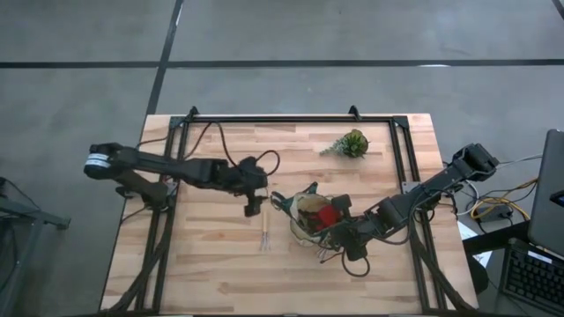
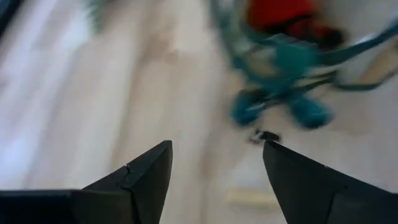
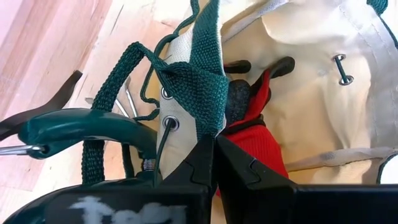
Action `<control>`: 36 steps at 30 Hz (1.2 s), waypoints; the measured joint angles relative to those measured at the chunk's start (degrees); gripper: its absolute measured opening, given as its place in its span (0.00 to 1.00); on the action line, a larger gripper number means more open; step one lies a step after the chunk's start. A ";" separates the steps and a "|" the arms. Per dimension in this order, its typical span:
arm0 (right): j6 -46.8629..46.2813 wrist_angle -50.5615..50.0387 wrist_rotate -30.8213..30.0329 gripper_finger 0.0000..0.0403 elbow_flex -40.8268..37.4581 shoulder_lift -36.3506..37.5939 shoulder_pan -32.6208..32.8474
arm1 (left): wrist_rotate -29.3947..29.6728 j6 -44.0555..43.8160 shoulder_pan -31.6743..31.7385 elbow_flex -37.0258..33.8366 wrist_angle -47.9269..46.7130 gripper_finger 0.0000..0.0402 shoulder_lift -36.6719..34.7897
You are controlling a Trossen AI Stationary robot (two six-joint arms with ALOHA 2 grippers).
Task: Pick & Place Garden tools in Gardening bag
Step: Put the shear scissors into the gardening bag
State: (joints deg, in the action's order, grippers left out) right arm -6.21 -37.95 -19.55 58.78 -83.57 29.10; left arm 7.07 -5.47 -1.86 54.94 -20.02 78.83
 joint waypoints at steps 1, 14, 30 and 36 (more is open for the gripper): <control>0.05 0.11 -0.04 0.02 0.00 0.00 0.00 | -1.95 1.23 -0.12 -0.64 2.91 0.63 0.83; 0.19 0.61 -0.07 0.02 0.00 0.02 0.00 | -12.30 11.63 -0.93 -0.61 17.81 0.37 6.23; 1.61 1.34 -2.47 0.02 0.00 0.04 0.00 | -18.02 5.35 -0.95 -0.85 24.87 0.10 8.65; 3.17 2.02 -3.52 0.02 0.00 0.04 0.02 | -22.00 6.64 -2.35 0.24 25.41 0.09 12.01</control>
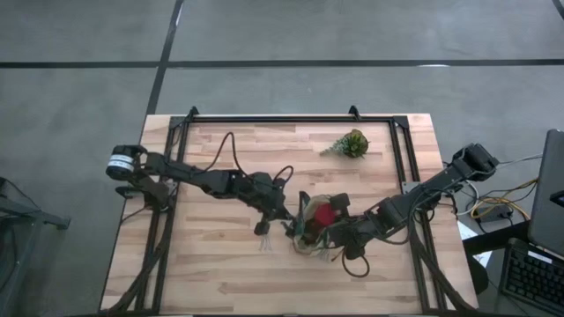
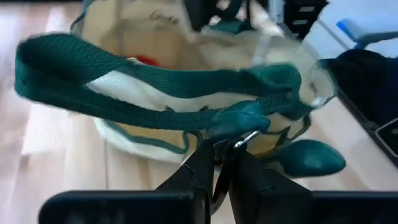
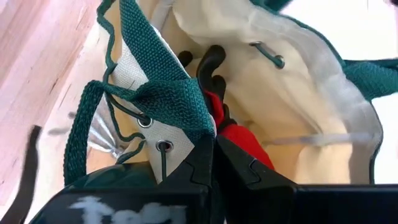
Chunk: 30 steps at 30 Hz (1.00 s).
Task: Pick & Place Garden tools in Gardening bag
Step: Put the shear scissors into the gardening bag
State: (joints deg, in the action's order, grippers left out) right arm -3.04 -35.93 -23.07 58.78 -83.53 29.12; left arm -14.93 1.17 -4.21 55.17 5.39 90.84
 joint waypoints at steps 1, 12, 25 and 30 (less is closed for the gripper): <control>-0.12 0.10 0.02 0.02 0.00 0.00 -0.01 | 0.56 0.60 -0.26 0.29 0.03 0.09 0.00; 0.01 0.55 -1.23 0.02 0.00 0.00 -0.24 | 8.35 -1.26 -0.66 4.78 -6.83 0.10 -0.12; -1.36 1.59 -0.96 0.09 0.00 0.00 -1.02 | 8.87 0.66 2.91 5.36 -8.02 0.23 -0.12; -5.06 1.29 1.05 0.23 0.39 0.54 -1.06 | 5.21 0.70 3.71 5.36 -8.00 0.31 -0.14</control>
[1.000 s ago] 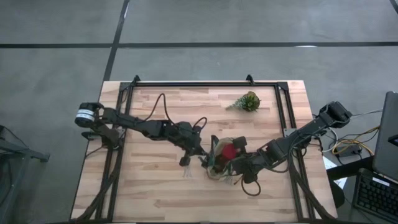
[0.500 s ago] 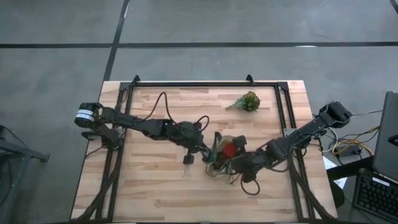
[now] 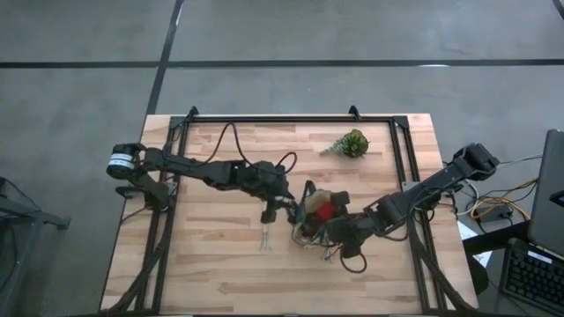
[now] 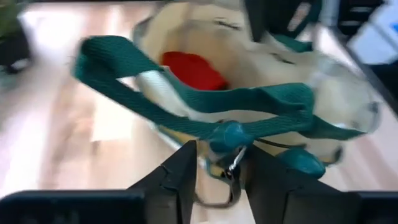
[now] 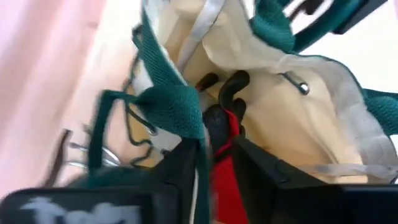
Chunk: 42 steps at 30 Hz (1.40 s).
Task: Pick & Place Garden tools in Gardening bag
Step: Put the shear scissors into the gardening bag, then put the left hand rake into the gardening bag
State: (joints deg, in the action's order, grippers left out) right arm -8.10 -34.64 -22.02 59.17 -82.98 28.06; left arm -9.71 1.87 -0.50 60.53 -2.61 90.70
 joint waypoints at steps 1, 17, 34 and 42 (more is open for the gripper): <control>-0.30 -0.20 0.60 0.26 0.63 0.07 0.01 | -1.30 0.79 -0.17 0.00 0.02 0.32 -0.01; -3.38 -12.27 1.03 0.49 10.08 0.51 0.06 | -3.32 4.96 -0.72 -0.04 -1.95 0.34 -3.87; -7.59 -14.88 1.24 0.46 12.70 1.50 4.55 | -1.78 8.18 -2.99 0.15 -4.33 0.34 -9.30; -10.79 -14.85 0.83 0.44 12.14 0.75 6.90 | 0.44 -0.34 -9.87 0.04 -11.53 0.34 -9.76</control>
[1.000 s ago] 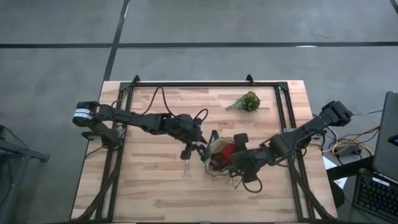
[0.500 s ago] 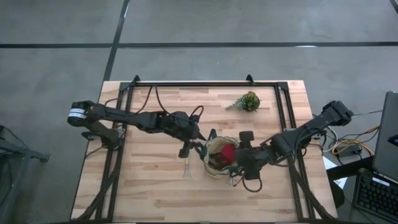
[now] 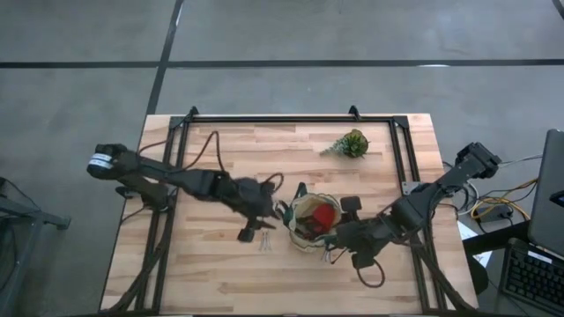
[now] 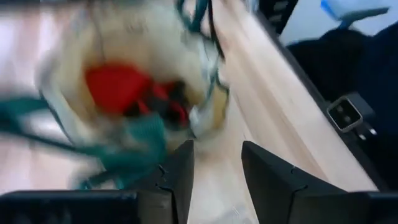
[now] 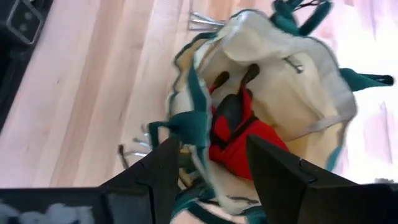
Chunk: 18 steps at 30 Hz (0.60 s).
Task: Pick & Place Garden tools in Gardening bag
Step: Put the left hand rake into the gardening bag
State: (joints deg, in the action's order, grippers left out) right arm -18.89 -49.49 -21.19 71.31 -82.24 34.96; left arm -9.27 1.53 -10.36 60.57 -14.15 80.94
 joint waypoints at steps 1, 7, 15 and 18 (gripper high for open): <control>-0.32 -0.02 0.04 0.43 -0.08 0.00 0.32 | 1.56 -3.00 -0.90 -0.35 -1.29 0.34 0.00; -0.77 0.00 0.19 0.41 -0.09 -0.02 2.75 | 17.69 -31.30 -5.28 -8.24 -1.35 0.34 0.21; 2.29 0.04 0.04 0.37 0.28 -0.02 2.91 | 24.99 -46.56 -6.04 -20.37 12.97 0.37 0.36; 3.82 0.04 -0.91 0.35 0.26 -0.02 2.86 | 28.49 -48.71 -6.04 -22.73 13.32 0.43 0.66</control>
State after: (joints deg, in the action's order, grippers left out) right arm -15.07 -49.45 -22.09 71.57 -82.26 37.83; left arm 19.22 -47.18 -16.40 37.84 -0.83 81.60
